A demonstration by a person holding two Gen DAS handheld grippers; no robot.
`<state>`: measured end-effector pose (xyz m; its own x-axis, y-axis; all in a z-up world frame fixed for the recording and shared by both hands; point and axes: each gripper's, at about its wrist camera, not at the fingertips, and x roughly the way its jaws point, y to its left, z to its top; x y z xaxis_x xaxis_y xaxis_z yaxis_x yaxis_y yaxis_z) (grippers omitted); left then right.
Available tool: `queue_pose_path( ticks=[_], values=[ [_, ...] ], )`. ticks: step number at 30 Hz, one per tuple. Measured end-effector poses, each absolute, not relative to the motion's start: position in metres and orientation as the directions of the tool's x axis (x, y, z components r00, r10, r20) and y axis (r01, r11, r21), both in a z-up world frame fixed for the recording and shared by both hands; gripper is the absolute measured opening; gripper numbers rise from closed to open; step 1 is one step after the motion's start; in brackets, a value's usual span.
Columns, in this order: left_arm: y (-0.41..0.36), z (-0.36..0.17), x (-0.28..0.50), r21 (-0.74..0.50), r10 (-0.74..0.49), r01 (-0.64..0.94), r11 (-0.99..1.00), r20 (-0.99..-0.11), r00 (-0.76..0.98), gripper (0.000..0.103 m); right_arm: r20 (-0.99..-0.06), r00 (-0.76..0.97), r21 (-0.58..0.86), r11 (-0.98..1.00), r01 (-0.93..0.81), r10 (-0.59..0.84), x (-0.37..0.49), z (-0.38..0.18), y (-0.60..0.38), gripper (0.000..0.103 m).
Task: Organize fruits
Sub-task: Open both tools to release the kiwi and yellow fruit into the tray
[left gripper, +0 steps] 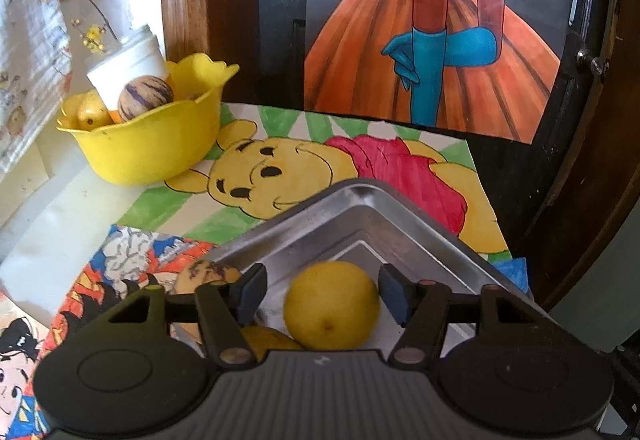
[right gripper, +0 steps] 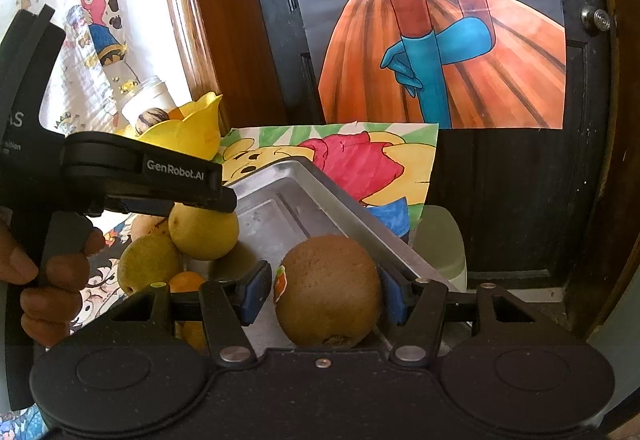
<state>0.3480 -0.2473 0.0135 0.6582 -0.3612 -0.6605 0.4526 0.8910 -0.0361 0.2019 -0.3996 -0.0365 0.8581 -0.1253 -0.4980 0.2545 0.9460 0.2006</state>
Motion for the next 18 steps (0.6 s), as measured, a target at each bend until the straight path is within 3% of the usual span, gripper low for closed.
queue_pose_path(
  ticks=[12,18],
  values=[
    [-0.23,0.032,0.335,-0.018,-0.332,0.409,0.912,-0.617,0.713,0.091,-0.464,0.876,0.19,0.951,0.245,-0.133,0.193,-0.02,-0.393,0.071],
    [-0.215,0.04,0.326,-0.014,-0.299,0.361,0.932,-0.592,0.749,0.102,-0.439,0.887,0.186,0.951,0.246,-0.144,0.185,-0.01,-0.39,0.082]
  ],
)
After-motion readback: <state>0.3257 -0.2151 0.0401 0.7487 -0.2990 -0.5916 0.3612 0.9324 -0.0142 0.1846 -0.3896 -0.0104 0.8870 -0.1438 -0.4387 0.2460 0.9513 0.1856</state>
